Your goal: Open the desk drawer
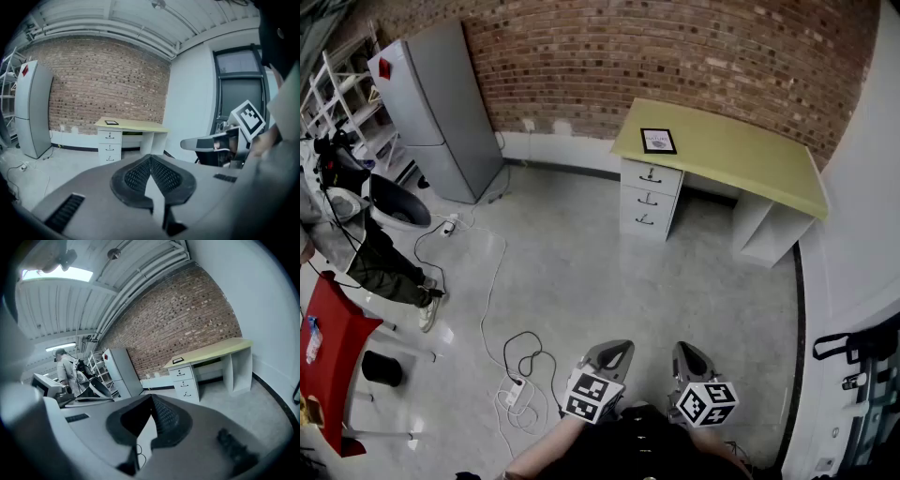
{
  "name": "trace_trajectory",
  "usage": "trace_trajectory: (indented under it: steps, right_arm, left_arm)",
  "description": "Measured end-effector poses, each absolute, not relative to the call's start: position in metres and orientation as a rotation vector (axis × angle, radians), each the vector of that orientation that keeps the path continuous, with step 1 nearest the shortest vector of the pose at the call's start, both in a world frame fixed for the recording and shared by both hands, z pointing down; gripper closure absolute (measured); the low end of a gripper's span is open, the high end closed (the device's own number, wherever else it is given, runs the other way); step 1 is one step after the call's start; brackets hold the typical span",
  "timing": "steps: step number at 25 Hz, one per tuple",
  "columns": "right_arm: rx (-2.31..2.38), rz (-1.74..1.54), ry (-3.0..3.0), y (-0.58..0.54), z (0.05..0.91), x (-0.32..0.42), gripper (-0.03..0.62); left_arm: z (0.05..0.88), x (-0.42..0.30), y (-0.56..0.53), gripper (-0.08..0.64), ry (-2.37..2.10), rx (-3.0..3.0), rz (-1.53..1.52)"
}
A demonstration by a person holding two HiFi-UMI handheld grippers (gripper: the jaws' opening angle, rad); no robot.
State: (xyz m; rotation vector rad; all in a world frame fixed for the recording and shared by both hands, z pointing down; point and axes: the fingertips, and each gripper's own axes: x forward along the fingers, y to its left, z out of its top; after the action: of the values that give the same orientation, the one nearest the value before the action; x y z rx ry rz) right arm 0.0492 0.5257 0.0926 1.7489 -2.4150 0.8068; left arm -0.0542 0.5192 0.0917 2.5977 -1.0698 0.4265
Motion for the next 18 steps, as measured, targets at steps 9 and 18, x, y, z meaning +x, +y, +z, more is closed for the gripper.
trace_trajectory:
  steps: [9,18]
  right_arm:
    - [1.755,0.829,-2.407,0.543,0.098,0.068,0.58]
    - [1.751,0.864,-2.473,0.565,0.105,0.101,0.58]
  left_arm:
    - [0.098,-0.036,0.535,0.551,-1.071,2.586,0.447]
    - [0.111,0.001,0.558,0.551,-1.128,2.569,0.403]
